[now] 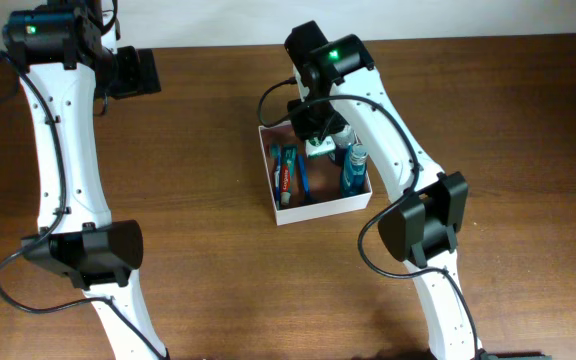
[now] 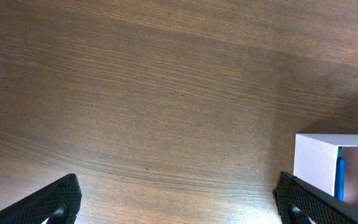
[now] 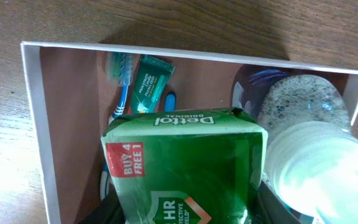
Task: Pack container
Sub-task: 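Lift the Dettol soap and carry it over the pink box, then lower the Dettol soap into the box's middle and open the right gripper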
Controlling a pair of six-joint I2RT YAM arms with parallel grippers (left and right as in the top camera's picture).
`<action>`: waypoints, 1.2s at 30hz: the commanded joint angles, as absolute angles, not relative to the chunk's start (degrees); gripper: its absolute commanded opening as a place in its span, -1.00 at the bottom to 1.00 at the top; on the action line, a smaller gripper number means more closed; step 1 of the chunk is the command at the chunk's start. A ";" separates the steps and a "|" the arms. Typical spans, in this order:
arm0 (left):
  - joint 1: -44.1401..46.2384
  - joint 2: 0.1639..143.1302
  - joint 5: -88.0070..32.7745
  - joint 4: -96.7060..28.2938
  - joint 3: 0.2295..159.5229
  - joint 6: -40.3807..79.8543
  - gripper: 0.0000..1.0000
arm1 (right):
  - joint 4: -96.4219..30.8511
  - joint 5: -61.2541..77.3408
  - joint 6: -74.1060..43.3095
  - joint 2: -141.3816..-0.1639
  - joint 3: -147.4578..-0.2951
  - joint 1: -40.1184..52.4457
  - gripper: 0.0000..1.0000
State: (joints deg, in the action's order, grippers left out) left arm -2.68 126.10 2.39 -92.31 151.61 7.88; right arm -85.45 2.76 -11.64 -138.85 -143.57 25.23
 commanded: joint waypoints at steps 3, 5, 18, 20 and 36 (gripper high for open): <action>-2.76 126.54 2.81 -92.23 151.87 7.18 0.99 | -84.90 1.80 -12.78 -140.22 -143.46 25.87 -0.27; -2.76 126.54 2.81 -92.23 151.87 7.18 1.00 | -84.20 1.83 -12.78 -140.22 -141.91 25.87 -0.27; -2.76 126.54 2.81 -92.23 151.87 7.18 0.99 | -78.74 1.85 -13.02 -140.22 -131.92 25.87 -0.25; -2.76 126.54 2.81 -92.23 151.87 7.18 0.99 | -76.82 1.87 -13.02 -140.22 -129.60 25.89 -0.20; -2.76 126.54 2.81 -92.23 151.87 7.18 0.99 | -73.03 1.98 -13.02 -140.16 -124.09 25.98 -0.27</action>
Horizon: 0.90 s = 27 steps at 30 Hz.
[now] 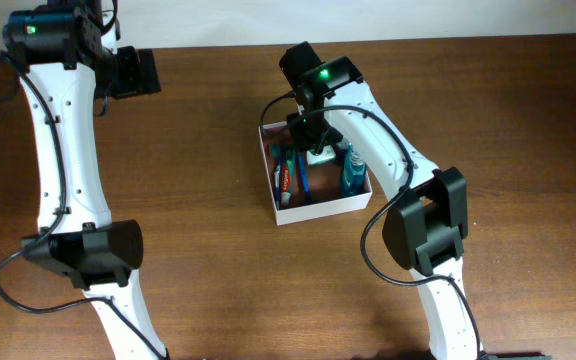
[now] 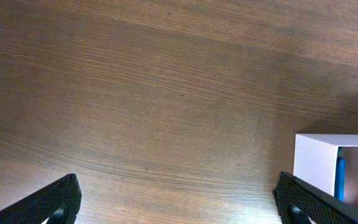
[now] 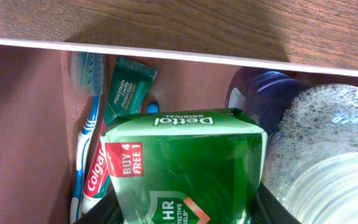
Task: Pack container
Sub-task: 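Lower the Dettol soap into the box's middle and open the right gripper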
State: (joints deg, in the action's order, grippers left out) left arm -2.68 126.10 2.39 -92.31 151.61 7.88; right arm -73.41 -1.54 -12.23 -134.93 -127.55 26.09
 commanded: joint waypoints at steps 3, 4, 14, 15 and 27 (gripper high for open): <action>-2.76 126.54 2.81 -92.23 151.87 7.18 0.99 | -73.06 2.35 -12.97 -139.85 -124.27 25.98 -0.28; -2.76 126.54 2.81 -92.23 151.87 7.18 0.99 | -73.28 2.50 -12.97 -139.76 -124.86 25.98 -0.28; -2.76 126.54 2.81 -92.23 151.87 7.18 0.99 | -75.50 4.47 -12.95 -137.40 -131.59 25.98 -0.28; -2.76 126.54 2.81 -92.23 151.87 7.18 0.99 | -75.79 4.47 -12.95 -137.10 -131.98 25.98 -0.28; -2.76 126.54 2.81 -92.23 151.87 7.18 0.99 | -78.63 4.23 -12.95 -136.00 -134.21 26.37 -0.29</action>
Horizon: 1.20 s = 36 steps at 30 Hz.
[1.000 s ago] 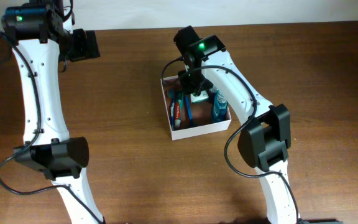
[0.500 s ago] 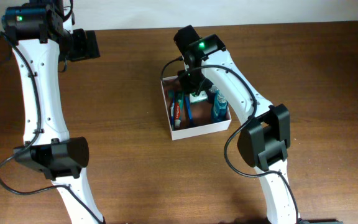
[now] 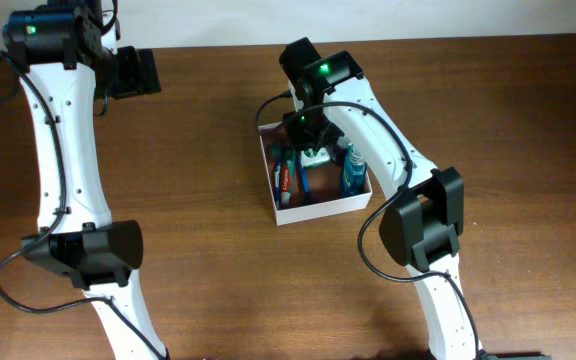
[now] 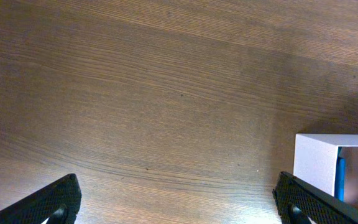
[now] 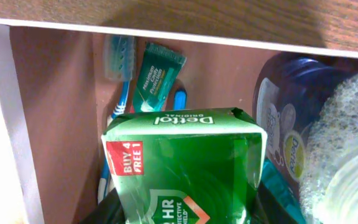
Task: Pack container
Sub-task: 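Lower the Dettol soap into the box's middle and open the right gripper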
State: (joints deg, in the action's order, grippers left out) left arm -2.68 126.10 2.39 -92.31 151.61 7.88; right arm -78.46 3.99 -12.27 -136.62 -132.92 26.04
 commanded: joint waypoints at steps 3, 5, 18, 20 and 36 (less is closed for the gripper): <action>-2.76 126.54 2.81 -92.23 151.87 7.18 0.99 | -78.89 4.23 -12.95 -136.00 -134.21 27.00 -0.29; -2.76 126.54 2.81 -92.23 151.87 7.18 0.99 | -79.15 4.23 -12.95 -136.00 -134.19 27.42 -0.29; -2.76 126.54 2.81 -92.23 151.87 7.18 0.99 | -79.05 -2.24 -12.99 -136.29 -134.15 30.57 -0.24; -2.76 126.54 2.81 -92.23 151.87 7.18 0.99 | -79.02 -2.24 -12.99 -136.27 -134.15 29.95 -0.24; -2.76 126.54 2.81 -92.23 151.87 7.18 0.99 | -71.85 -5.04 -14.26 -136.35 -126.61 29.12 -0.21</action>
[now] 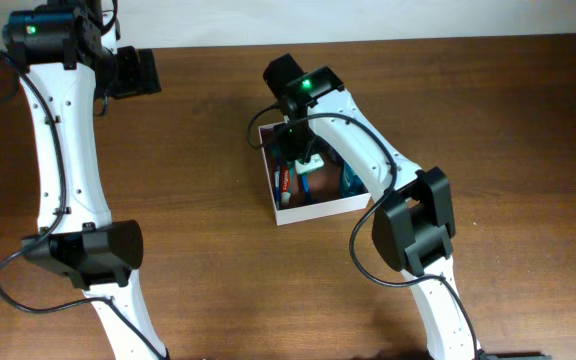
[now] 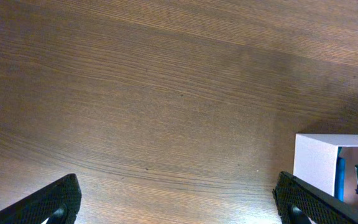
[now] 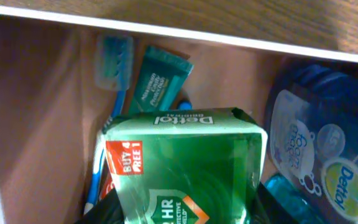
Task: Pack container
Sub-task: 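Lower the Dettol soap into the box's middle and open the right gripper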
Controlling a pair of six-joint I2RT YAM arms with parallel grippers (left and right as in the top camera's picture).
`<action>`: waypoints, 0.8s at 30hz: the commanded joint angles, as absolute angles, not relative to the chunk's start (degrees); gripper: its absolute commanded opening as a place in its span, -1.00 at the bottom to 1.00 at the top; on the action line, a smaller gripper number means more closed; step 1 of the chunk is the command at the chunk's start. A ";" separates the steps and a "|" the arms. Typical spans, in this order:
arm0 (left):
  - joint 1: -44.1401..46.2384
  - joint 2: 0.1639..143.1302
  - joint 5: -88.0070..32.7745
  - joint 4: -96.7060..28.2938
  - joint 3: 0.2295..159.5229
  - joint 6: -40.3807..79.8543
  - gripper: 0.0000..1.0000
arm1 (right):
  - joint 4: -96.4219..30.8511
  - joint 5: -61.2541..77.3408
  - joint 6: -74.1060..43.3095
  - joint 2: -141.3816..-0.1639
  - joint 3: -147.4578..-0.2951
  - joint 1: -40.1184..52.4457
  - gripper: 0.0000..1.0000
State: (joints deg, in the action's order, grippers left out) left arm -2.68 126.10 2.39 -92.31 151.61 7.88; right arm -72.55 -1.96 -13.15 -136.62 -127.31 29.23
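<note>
A white box [image 1: 313,208] stands mid-table. My right gripper [image 1: 296,148] reaches down into it, shut on a green Dettol soap pack [image 3: 185,165] whose sides sit between the dark fingers [image 3: 101,208]. Under the pack lie a blue toothbrush [image 3: 112,68] and a toothpaste tube [image 3: 157,81]. A blue Dettol bottle [image 3: 325,143] lies to the right inside the box. My left gripper [image 2: 179,205] hangs open over bare wood, far left of the box corner [image 2: 319,158].
Brown wooden tabletop [image 1: 198,180] surrounds the box. The box wall [image 3: 179,31] runs along the top of the right wrist view. The left arm column [image 1: 68,150] stands at the far left.
My right gripper with the soap pack has shifted left and sunk lower in the box; the bottle's label now fills the right side. The left arm is unchanged.
The right gripper held the soap pack above the box, next to a white-capped bottle. It then sat closer over the toothbrush and toothpaste, and now it is deep inside the box's left half. The left gripper stayed open and still.
</note>
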 commanded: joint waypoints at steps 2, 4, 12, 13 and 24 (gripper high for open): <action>-2.76 126.54 2.81 -92.23 151.87 7.18 0.99 | -71.81 -5.54 -14.24 -136.35 -126.58 29.12 -0.21; -2.76 126.54 2.81 -92.23 151.87 7.18 0.99 | -71.77 -5.72 -14.24 -136.35 -126.58 29.12 -0.21; -2.76 126.54 2.81 -92.23 151.87 7.18 0.99 | -71.07 -5.69 -14.24 -137.25 -126.52 29.12 -0.21; -2.76 126.54 2.81 -92.23 151.87 7.18 0.99 | -71.07 -5.72 -14.22 -137.38 -126.52 29.12 -0.21; -2.76 126.54 2.81 -92.23 151.87 7.18 0.99 | -69.71 -6.72 -12.27 -139.31 -126.52 29.10 -0.23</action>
State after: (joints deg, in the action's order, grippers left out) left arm -2.68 126.10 2.39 -92.31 151.61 7.88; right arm -70.15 -5.19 -13.19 -138.19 -126.82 29.23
